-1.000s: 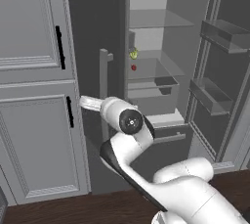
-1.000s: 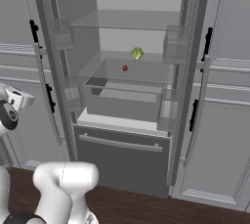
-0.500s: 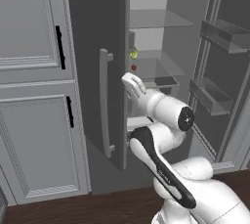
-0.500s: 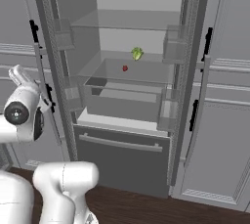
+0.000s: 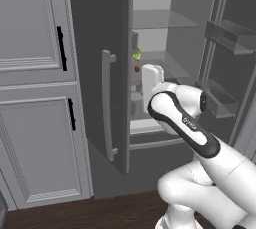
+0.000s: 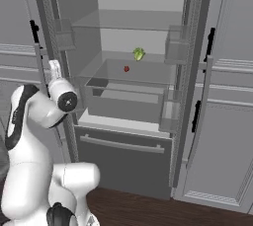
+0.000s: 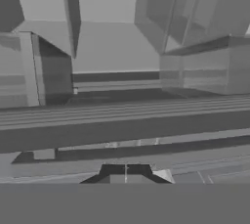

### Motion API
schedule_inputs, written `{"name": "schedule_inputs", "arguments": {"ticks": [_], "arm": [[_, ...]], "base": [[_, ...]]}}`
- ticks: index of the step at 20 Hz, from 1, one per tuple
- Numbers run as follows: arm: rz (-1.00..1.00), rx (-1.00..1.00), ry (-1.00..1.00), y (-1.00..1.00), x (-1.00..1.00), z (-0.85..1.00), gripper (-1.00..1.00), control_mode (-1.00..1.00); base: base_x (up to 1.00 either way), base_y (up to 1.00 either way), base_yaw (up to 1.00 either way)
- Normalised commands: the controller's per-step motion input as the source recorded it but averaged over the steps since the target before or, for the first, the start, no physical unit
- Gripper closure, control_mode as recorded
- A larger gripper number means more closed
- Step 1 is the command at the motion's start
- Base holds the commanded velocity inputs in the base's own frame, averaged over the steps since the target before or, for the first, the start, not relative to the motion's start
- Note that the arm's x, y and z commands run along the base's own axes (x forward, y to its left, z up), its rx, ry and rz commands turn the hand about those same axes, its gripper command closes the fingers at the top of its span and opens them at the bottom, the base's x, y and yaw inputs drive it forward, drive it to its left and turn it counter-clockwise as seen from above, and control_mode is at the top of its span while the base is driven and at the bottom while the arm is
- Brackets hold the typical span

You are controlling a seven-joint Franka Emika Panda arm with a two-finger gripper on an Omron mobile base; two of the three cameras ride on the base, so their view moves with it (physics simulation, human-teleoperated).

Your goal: Take the strawberry from the fridge and place it on top of the pancake, located on the dining counter.

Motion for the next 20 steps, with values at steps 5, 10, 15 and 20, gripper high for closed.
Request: {"name": "schedule_inputs", "arguments": {"ticks": [5,10,15,20], "arm": [[0.13,0.15,0.10,-0.34,0.60,-0.03,1.00,-1.00],[0.17,0.17,-0.01,-0.08,0.83,-0.02,1.00,-1.00],[0.26,0.18,0.02,0.03,0.36,-0.03,1.00,-1.00],[0.25,0.25,0.10,0.31,0.31,-0.11,1.00,-1.00]], "base": [[0.00,0.00,0.00],[0.00,0.00,0.00],[0.00,0.00,0.00],[0.00,0.00,0.00]]}}
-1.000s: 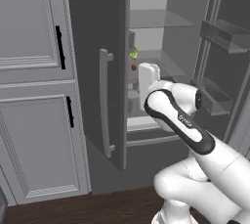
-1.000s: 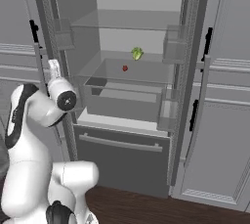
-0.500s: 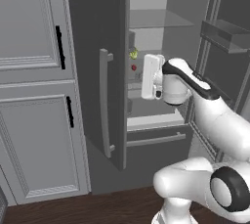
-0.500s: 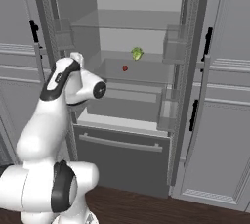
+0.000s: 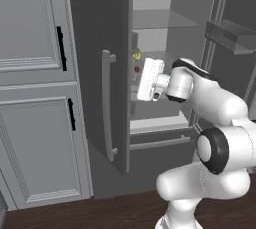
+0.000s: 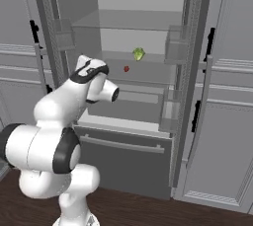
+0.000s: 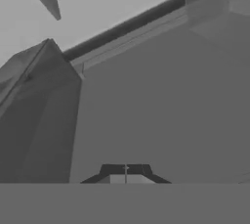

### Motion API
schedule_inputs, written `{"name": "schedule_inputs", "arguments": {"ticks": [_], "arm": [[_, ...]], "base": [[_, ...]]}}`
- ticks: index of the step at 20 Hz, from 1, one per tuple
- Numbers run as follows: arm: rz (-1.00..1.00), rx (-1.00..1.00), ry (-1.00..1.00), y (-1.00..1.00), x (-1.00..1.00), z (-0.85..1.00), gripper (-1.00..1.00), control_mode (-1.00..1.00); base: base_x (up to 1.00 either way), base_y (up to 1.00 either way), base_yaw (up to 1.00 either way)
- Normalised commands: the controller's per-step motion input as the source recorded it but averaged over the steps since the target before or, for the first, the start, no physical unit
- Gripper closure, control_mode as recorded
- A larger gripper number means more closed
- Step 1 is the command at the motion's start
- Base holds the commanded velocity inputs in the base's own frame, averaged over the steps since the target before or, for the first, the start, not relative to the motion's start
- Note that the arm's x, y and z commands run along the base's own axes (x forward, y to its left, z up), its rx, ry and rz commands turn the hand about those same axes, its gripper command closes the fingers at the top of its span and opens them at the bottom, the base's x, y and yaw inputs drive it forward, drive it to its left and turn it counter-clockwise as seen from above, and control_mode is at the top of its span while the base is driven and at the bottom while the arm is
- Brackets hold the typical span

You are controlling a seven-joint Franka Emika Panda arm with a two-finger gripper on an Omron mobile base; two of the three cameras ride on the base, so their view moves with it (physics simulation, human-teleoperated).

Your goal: Take the strawberry from the fridge and place it on top of the pancake, located on the dining counter.

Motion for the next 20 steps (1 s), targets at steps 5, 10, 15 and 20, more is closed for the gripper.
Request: {"name": "schedule_inputs", "arguments": {"ticks": [5,10,15,20], "arm": [[0.19,0.22,0.14,0.66,0.41,-0.01,1.00,-1.00],[0.23,0.21,0.23,0.89,-0.06,0.00,1.00,-1.00],[0.23,0.17,0.19,0.99,-0.84,0.00,1.00,-1.00],[0.13,0.07,0.17,0.99,-0.63,0.26,1.00,-1.00]], "base": [[0.00,0.00,0.00],[0.00,0.00,0.00],[0.00,0.00,0.00],[0.00,0.00,0.00]]}}
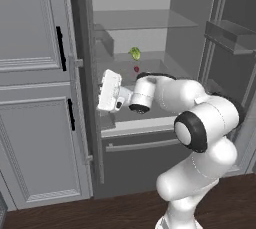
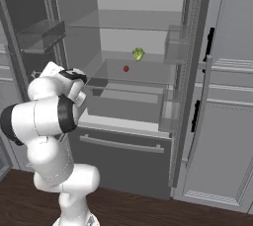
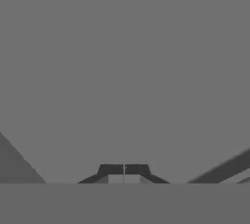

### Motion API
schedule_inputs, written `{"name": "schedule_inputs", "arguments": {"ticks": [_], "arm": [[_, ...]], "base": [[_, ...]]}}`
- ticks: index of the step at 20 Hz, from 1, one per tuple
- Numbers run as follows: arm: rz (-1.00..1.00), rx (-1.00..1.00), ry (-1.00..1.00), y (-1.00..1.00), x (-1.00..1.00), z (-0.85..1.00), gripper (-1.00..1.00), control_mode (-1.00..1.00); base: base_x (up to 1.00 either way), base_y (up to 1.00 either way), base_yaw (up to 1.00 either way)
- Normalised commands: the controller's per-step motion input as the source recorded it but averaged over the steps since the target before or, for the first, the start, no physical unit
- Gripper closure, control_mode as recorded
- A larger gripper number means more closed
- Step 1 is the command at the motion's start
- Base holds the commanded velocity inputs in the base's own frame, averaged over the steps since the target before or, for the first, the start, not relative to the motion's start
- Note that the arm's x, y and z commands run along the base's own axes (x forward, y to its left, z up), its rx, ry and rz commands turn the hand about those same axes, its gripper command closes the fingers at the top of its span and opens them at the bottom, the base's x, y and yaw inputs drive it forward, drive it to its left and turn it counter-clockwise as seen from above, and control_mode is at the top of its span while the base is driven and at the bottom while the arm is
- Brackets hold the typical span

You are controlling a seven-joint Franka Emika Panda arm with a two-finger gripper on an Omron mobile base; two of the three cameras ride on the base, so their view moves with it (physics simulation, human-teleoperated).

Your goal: Take the strawberry from the fridge and place it on top of the pancake, located on the dining counter.

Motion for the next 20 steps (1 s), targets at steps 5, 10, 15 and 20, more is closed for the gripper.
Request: {"name": "schedule_inputs", "arguments": {"ticks": [5,10,15,20], "arm": [[0.01,0.00,0.06,0.37,-0.44,0.93,1.00,-1.00],[-0.13,-0.01,0.12,-0.93,-0.19,0.55,1.00,-1.00],[-0.24,-0.12,0.10,-0.97,-0.17,0.16,1.00,-1.00],[-0.31,-0.25,0.11,-0.86,-0.20,0.07,1.00,-1.00]], "base": [[0.00,0.00,0.00],[0.00,0.00,0.00],[0.00,0.00,0.00],[0.00,0.00,0.00]]}}
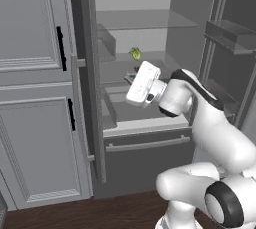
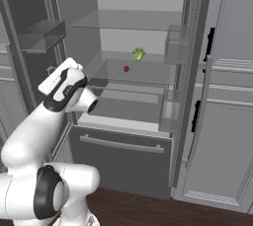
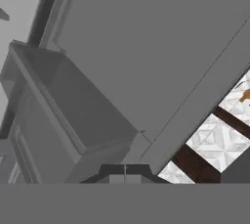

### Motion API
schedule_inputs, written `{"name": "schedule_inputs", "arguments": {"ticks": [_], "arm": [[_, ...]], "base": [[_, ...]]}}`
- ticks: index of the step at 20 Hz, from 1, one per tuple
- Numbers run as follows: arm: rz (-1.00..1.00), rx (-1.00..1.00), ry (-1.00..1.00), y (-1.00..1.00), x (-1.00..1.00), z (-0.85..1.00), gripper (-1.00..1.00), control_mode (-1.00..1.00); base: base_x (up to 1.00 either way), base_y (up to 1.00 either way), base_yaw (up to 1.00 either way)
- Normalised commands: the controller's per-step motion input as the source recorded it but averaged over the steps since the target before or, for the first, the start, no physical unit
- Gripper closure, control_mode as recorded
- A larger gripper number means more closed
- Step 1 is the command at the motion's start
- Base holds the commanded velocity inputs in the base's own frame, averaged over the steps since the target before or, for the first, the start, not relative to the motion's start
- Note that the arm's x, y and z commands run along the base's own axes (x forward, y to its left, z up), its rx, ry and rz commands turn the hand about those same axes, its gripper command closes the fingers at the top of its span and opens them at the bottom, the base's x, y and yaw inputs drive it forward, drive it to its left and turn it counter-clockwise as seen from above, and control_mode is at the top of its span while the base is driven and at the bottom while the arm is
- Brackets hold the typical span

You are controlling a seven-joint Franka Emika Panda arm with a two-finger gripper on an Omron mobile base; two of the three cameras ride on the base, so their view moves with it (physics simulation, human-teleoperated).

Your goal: Take the strawberry from the fridge and place it on top of the pancake, located on the dining counter.

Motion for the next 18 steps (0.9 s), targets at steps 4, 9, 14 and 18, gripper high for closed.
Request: {"name": "schedule_inputs", "arguments": {"ticks": [4,9,14,18], "arm": [[-0.36,-0.56,0.03,-0.37,-0.43,0.00,1.00,-1.00],[-0.33,-0.94,-0.23,-0.08,-0.25,0.00,1.00,-1.00],[-0.25,-0.93,-0.13,-0.49,0.00,0.00,1.00,-1.00],[-0.09,-0.71,0.23,-0.86,-0.01,0.18,1.00,-1.00]], "base": [[0.00,0.00,0.00],[0.00,0.00,0.00],[0.00,0.00,0.00],[0.00,0.00,0.00]]}}
